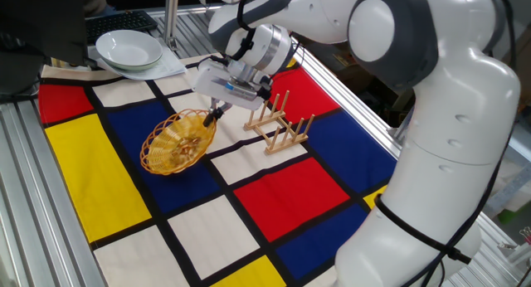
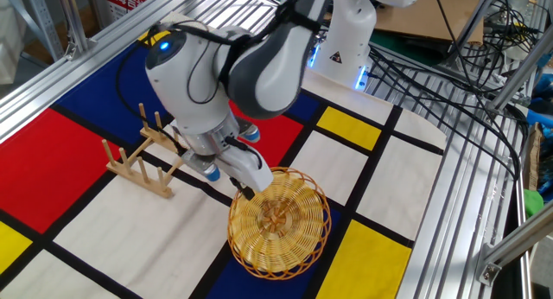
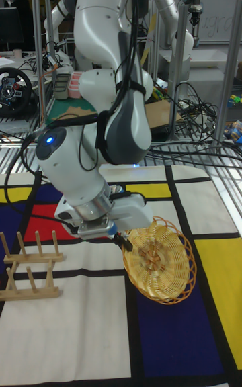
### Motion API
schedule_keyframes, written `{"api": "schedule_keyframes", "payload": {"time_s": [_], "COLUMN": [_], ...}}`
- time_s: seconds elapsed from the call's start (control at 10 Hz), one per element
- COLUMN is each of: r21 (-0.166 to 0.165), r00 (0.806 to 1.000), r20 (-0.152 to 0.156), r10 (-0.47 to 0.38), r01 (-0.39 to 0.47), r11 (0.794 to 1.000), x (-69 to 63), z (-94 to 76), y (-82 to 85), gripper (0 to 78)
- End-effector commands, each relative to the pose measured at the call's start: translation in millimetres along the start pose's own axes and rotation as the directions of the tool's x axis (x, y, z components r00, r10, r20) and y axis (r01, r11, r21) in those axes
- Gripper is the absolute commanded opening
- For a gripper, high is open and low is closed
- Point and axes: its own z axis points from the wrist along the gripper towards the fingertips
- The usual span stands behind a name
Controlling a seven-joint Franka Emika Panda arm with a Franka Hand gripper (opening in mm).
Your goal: Take the dish off the dish rack
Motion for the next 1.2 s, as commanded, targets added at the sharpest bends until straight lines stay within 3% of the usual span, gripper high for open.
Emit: {"api": "schedule_keyframes", "payload": {"time_s": [0.1,0.3,0.6,0.9,1.0,1.1,1.2], "r21": [-0.055,-0.059,-0.058,-0.015,0.004,0.005,0.049], "r00": [1.0,0.999,0.996,0.996,0.994,0.994,0.991], "r20": [0.011,0.042,0.061,0.082,0.104,0.105,0.123], "r10": [-0.004,-0.024,-0.06,-0.039,-0.024,-0.027,-0.045], "r01": [0.004,0.026,0.063,0.04,0.023,0.027,0.039], "r11": [0.998,0.998,0.996,0.999,1.0,1.0,0.998], "x": [-2.6,-2.8,-4.7,-4.8,-5.1,-5.1,-4.8], "z": [8.5,21.1,29.0,32.0,32.8,32.9,33.0], "y": [-1.6,-6.6,-11.7,-12.4,-12.4,-12.4,-12.7], "gripper": [1.1,1.1,1.1,1.1,1.1,1.1,1.1]}}
